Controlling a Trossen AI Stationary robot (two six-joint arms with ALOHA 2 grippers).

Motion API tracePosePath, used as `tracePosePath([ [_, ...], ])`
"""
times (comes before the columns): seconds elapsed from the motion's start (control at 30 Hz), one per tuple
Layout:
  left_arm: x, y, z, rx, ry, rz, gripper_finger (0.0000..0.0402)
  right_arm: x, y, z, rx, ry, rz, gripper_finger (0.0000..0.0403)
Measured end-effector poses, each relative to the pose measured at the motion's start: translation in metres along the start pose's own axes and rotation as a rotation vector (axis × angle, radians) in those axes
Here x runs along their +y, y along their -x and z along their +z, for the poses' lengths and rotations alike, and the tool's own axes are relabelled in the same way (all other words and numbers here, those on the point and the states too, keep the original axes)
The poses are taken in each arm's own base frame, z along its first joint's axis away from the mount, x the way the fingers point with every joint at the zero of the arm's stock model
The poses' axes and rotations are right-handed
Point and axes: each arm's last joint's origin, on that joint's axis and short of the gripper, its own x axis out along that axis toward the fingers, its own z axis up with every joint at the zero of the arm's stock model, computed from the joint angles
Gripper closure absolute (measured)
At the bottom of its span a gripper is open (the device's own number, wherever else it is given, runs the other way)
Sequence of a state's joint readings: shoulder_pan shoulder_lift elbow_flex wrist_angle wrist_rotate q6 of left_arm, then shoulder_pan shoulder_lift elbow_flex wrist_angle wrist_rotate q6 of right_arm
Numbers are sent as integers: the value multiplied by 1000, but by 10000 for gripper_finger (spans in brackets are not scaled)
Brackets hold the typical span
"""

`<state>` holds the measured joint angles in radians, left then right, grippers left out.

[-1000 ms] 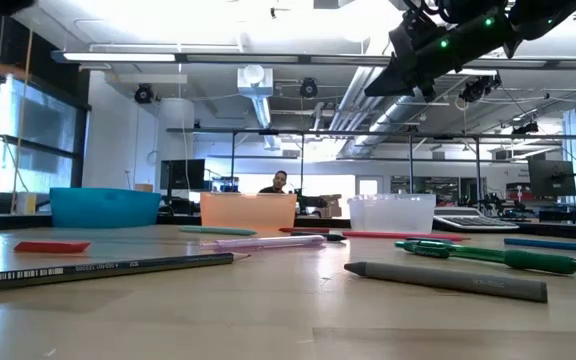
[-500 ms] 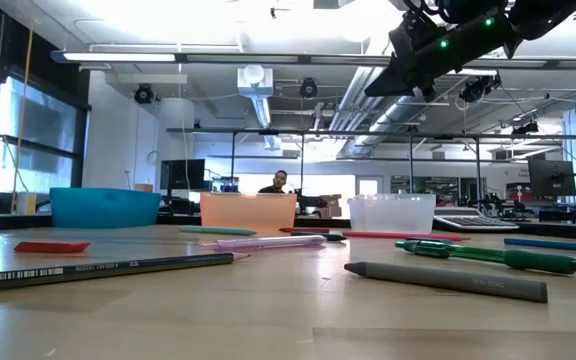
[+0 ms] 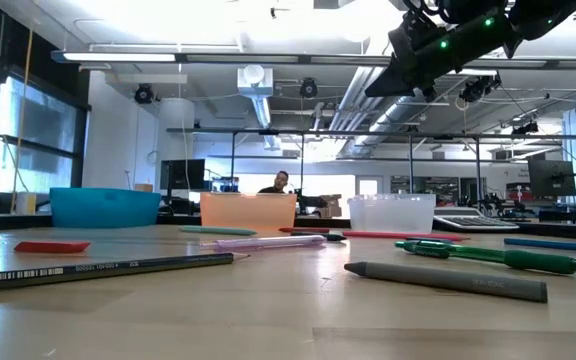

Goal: Sort crayons/erasers/pens/pencils in bins
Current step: Put the yellow pencil into the yellow bin, then put the blue eraser into the blue bin

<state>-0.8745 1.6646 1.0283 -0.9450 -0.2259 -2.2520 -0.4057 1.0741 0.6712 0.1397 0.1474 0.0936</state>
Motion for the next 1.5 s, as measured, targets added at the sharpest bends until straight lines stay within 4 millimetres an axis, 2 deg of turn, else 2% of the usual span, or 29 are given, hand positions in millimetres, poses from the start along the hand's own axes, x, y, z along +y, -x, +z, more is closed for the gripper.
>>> tracePosePath([
  [0.23, 0, -1, 2, -10, 1, 16, 370, 0, 0, 0, 1, -3, 0, 403],
  [0.63, -2, -1, 6, 14, -7, 37, 301, 0, 0, 0, 0, -3, 0, 403],
  [0.97, 1, 29, 21, 41, -102, -68, 271, 0, 0, 0, 0, 8, 0, 403],
  [1.23, 4, 64, 52, -38, -253, -264, 274, 0, 0, 0, 0, 8, -1, 403],
  [1.37, 3, 79, 81, -143, -311, -334, 295, 0, 0, 0, 0, 8, -1, 403],
  [1.5, 1, 87, 116, -243, -386, -347, 335, 0, 0, 0, 0, 8, 0, 403],
])
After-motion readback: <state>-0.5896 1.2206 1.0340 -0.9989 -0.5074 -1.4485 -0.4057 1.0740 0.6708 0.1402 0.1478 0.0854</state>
